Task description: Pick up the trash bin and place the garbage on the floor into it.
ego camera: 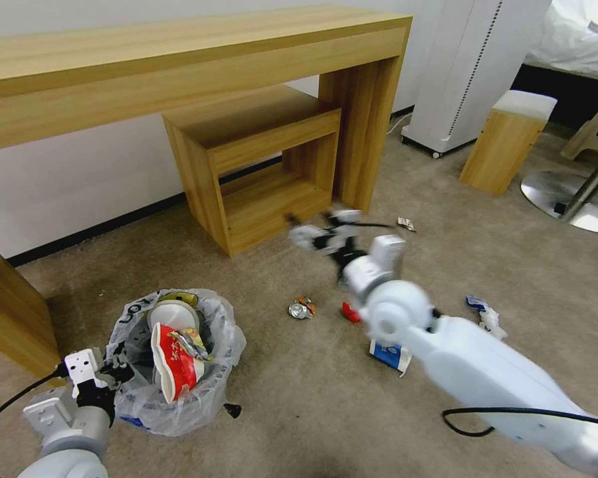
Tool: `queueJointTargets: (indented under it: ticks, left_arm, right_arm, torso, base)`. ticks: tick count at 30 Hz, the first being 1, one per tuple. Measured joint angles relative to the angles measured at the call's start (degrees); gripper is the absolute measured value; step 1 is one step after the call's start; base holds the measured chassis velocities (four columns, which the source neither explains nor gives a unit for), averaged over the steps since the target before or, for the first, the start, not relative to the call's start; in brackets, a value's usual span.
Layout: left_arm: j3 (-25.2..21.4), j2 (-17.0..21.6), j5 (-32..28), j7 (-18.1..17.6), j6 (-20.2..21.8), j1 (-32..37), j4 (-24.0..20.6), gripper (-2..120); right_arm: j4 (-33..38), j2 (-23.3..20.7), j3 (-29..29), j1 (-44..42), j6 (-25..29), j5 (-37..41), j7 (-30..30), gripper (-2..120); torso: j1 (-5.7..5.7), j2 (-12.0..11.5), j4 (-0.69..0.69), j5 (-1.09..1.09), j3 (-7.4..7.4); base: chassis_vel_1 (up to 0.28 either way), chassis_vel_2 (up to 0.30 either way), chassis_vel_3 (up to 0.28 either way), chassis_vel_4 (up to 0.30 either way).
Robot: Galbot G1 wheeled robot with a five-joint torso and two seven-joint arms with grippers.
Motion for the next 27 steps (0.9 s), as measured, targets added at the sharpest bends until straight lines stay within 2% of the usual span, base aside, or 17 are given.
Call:
queueJointTargets:
  ticks: [2, 4, 7, 10, 18, 27]
  left_arm:
    - [0.02, 0.15, 0.11, 0.13, -0.18, -0.04, 0.14, 1]
    - [0.07, 0.18, 0.12, 0.13, -0.2, -0.1, 0.22, 1]
    - [0.32, 0.33, 0.16, 0.19, -0.23, -0.26, 0.57, 1]
    - [0.37, 0.4, 0.17, 0.21, -0.3, -0.21, 0.59, 1]
    - [0.31, 0.75, 0.14, 0.22, -0.37, 0.22, 0.51, 1]
    - [0.05, 1.28, -0.16, 0.14, -0.61, 0.36, 0.86, 1]
  right_arm:
    - [0.0, -1.1, 5.14, -4.51, -0.47, -1.26, 0.57, 100]
    - [-0.01, -1.42, 7.03, -6.24, -0.56, -1.91, 0.66, 100]
    - [-0.19, -2.18, 13.71, -13.24, -0.66, -4.47, 0.69, 100]
    - [-0.19, -2.23, 16.13, -15.97, -0.8, -5.61, 0.82, 100]
    - [0.19, -1.32, 19.38, -19.85, -1.62, -8.32, 1.34, 100]
    - [-0.04, 0.05, 20.09, -22.39, 0.11, -11.38, 0.57, 100]
  torso:
    - [0.0, 0.0, 0.0, 0.02, 0.0]
    - [0.0, 0.0, -0.01, 0.02, 0.0]
    - [0.0, 0.0, -0.03, 0.02, 0.0]
    - [0.0, 0.0, -0.02, 0.0, 0.0]
    - [0.0, 0.0, 0.0, -0.01, 0.0]
    - [0.0, 0.0, -0.01, -0.01, 0.0]
  base:
    - [0.0, 0.0, 0.0, 0.0]
    - [0.0, 0.0, 0.0, 0.0]
    - [0.0, 0.0, 0.0, 0.0]
    - [0.0, 0.0, 0.0, 0.0]
    - [0.0, 0.0, 0.0, 0.0]
    - [0.0, 0.0, 0.0, 0.0]
